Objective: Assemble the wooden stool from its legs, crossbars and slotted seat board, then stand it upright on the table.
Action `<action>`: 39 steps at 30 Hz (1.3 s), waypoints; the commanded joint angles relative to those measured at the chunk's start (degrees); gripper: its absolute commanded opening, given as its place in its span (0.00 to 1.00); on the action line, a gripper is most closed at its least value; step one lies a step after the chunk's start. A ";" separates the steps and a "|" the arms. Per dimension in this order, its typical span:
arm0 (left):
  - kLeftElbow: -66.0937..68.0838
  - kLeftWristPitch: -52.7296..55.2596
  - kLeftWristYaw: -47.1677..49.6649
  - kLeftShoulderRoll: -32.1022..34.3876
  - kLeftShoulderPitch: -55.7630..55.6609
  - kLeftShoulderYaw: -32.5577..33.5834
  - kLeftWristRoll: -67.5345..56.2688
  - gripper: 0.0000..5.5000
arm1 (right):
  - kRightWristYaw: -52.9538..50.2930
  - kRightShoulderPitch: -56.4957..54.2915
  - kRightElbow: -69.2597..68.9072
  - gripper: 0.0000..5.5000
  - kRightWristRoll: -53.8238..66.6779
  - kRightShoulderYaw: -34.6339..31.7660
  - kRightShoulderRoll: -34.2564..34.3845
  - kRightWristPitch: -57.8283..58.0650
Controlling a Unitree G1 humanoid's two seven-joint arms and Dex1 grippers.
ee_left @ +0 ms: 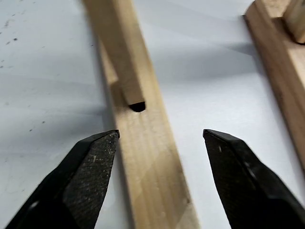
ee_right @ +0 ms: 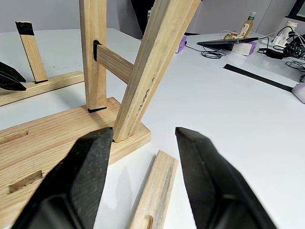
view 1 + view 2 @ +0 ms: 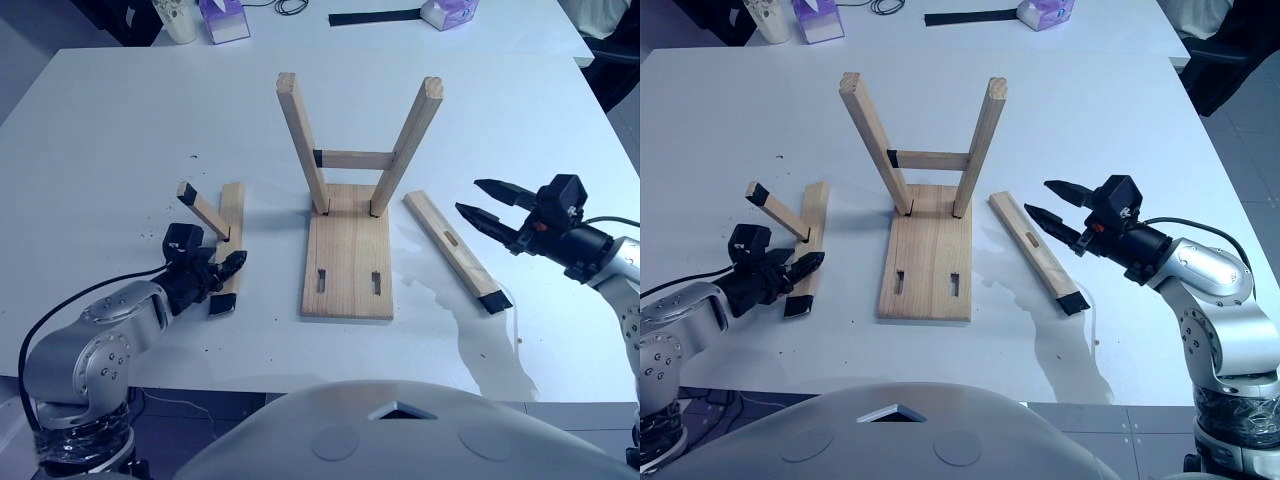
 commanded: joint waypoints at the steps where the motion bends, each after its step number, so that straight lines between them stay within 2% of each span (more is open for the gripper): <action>1: 0.49 -0.07 1.09 -1.49 2.80 -1.98 2.09 0.60 | -0.06 -1.20 0.04 0.44 -0.08 0.55 -0.10 0.01; 7: 3.65 -1.03 -0.82 -2.29 7.99 -2.14 2.81 0.60 | 0.82 -1.65 0.37 0.44 0.72 -0.44 -1.13 0.64; 12: 9.98 -6.33 -1.83 -0.46 7.47 -2.89 6.28 0.45 | 0.37 -1.73 0.24 0.44 0.33 0.68 -0.35 0.59; 15: 14.17 -9.77 -2.87 1.00 4.29 -3.48 7.80 0.37 | -0.12 -2.12 0.31 0.44 0.27 0.81 -0.12 0.60; 19: 18.63 -15.80 -5.31 3.17 0.45 -5.50 10.42 0.37 | -0.36 -2.29 0.19 0.44 0.33 1.13 0.07 0.50; 23: 25.58 -24.31 -7.14 2.36 -7.02 -1.95 10.44 0.37 | -0.66 -2.73 0.05 0.44 0.65 0.94 0.18 0.61; 28: 32.49 -35.24 -8.63 2.21 -25.89 7.79 3.96 0.37 | 0.48 -7.23 0.85 0.44 6.29 -2.21 -0.65 2.93; 31: 32.07 -36.30 -9.66 3.86 -37.10 12.20 -3.39 0.37 | 0.86 -12.76 2.10 0.44 12.79 -4.17 -1.30 5.88; 34: 28.89 -34.84 -11.61 5.26 -44.62 12.25 -10.02 0.37 | 0.46 -18.34 3.18 0.44 19.05 -5.41 -1.73 8.89; 39: 18.51 -28.84 -15.13 5.25 -50.56 7.86 -27.89 0.37 | 0.75 -27.36 5.25 0.44 26.08 -4.56 -2.06 12.71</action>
